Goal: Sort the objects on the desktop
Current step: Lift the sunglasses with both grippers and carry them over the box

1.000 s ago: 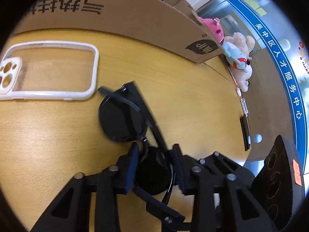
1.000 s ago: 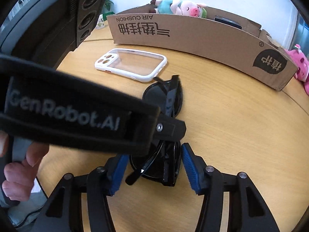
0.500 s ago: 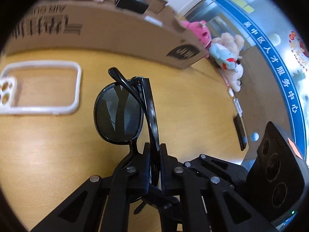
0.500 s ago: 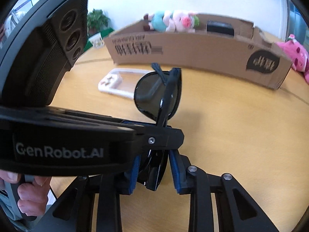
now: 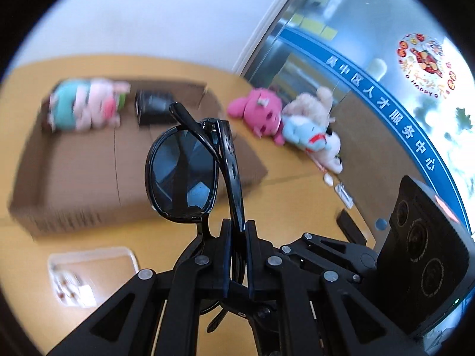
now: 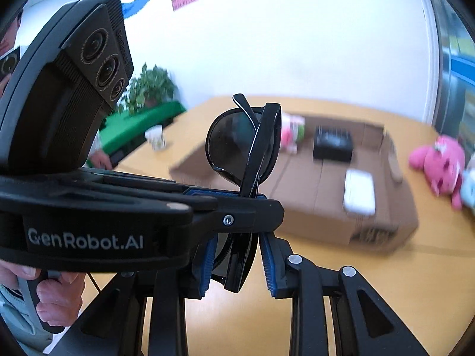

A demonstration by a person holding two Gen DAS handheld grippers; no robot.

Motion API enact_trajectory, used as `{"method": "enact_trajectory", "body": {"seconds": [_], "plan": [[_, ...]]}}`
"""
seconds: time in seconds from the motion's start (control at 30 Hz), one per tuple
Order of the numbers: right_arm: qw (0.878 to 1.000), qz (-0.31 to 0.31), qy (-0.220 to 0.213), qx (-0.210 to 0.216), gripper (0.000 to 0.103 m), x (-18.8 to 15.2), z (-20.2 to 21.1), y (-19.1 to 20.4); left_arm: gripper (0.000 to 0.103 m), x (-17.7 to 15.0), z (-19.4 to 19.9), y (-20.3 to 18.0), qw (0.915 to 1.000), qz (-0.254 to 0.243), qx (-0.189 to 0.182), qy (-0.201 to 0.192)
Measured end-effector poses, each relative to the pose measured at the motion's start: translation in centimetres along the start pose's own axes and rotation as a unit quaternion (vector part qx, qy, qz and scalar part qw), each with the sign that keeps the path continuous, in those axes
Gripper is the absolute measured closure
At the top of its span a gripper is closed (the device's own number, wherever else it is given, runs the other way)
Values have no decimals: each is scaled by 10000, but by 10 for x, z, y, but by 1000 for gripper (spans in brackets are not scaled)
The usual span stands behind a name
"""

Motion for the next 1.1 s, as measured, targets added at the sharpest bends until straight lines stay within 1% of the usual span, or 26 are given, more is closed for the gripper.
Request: {"method": "enact_trajectory", "body": {"seconds": [0.07, 0.13, 0.17, 0.23, 0.33, 0.43, 0.57, 0.67, 0.77, 0.87, 0.97, 1.03, 1.1], "plan": [[9999, 58, -95, 17, 76, 29, -9, -5, 96, 24, 8, 3, 9999, -85, 26, -111], [9999, 32, -128, 94, 76, 50, -15, -7, 96, 45, 14, 10, 9998, -130, 23, -149], [9998, -4, -122, 169, 76, 66, -27, -8, 96, 58, 16, 17, 9997, -175, 35, -153], [9996, -34, -92, 268, 76, 84, -41, -8, 96, 73, 20, 28, 9997, -175, 46, -162], [9989, -118, 47, 456, 76, 105, -70, -6, 96, 91, 17, 60, 9999, -40, 75, -96], [9967, -277, 343, 676, 76, 118, -115, -9, 96, 99, 6, 94, 9998, 140, 133, 72], [9904, -541, 909, 893, 76, 116, -183, -13, 96, 101, -22, 149, 9976, 540, 174, 409], [9835, -705, 1328, 1007, 76, 103, -226, -15, 96, 95, -51, 191, 9924, 933, 236, 761], [9722, -987, 1815, 1106, 77, 86, -269, -20, 96, 85, -74, 221, 9859, 1271, 298, 1042], [9596, -1216, 2249, 1176, 77, 74, -297, -22, 96, 76, -91, 241, 9787, 1503, 434, 1326], [9477, -1402, 2628, 1144, 77, 62, -317, -23, 96, 68, -104, 252, 9725, 1623, 584, 1566], [9431, -1488, 2760, 1105, 77, 57, -320, -20, 96, 64, -109, 257, 9683, 1711, 659, 1694], [9395, -1558, 2863, 1050, 77, 51, -326, -20, 95, 61, -112, 263, 9652, 1688, 839, 1815]]}}
Point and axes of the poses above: each gripper's, at about its wrist camera, not at the fingertips, and z roughly against the way its jaws point, y to its left, x to its top, the point moved 6 cm from there along -z, roughly the way its jaws point, and after that the axes turned 3 degrees about z, right-handed, at the moved point
